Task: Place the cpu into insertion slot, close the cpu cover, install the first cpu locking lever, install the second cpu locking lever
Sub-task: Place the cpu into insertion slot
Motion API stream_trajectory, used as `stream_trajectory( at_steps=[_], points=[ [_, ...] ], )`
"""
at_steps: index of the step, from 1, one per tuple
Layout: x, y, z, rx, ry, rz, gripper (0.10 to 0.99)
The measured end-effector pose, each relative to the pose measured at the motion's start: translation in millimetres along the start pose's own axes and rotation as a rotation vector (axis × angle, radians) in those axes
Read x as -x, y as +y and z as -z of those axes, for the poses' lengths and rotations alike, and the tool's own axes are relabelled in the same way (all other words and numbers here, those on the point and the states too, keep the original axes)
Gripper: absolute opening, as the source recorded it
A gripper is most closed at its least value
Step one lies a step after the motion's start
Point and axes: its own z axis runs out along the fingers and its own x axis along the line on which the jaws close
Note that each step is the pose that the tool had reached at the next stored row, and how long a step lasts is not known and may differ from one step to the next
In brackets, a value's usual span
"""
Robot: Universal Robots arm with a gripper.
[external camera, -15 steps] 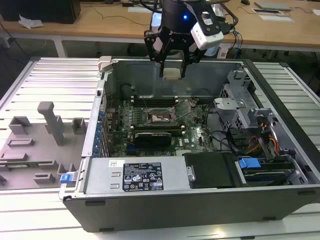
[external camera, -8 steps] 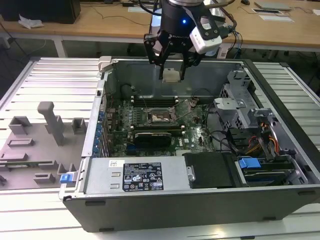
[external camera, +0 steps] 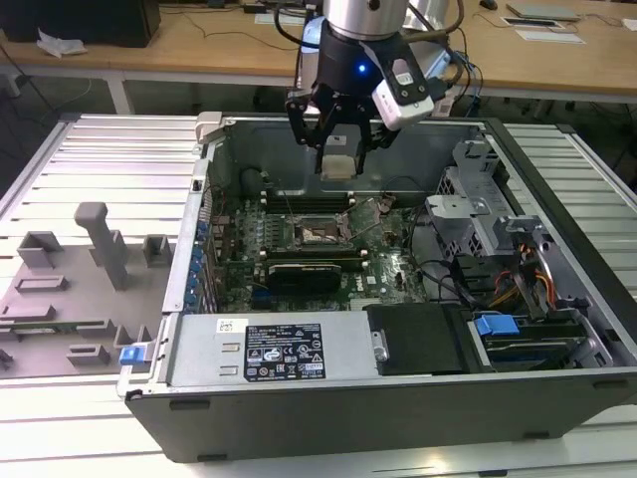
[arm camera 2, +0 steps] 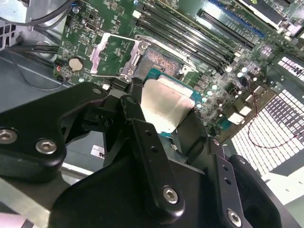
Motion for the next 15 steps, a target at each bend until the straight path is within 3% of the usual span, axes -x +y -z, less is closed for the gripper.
stream_trajectory(
  at_steps=[9,15],
  points=[
    [-1.0,-1.4,-15.1,-0.001,-0.001,-0.011,0.541],
    [-1.0,-1.8,-20.0,0.001,-0.0119,-0.134,0.541]
  ],
)
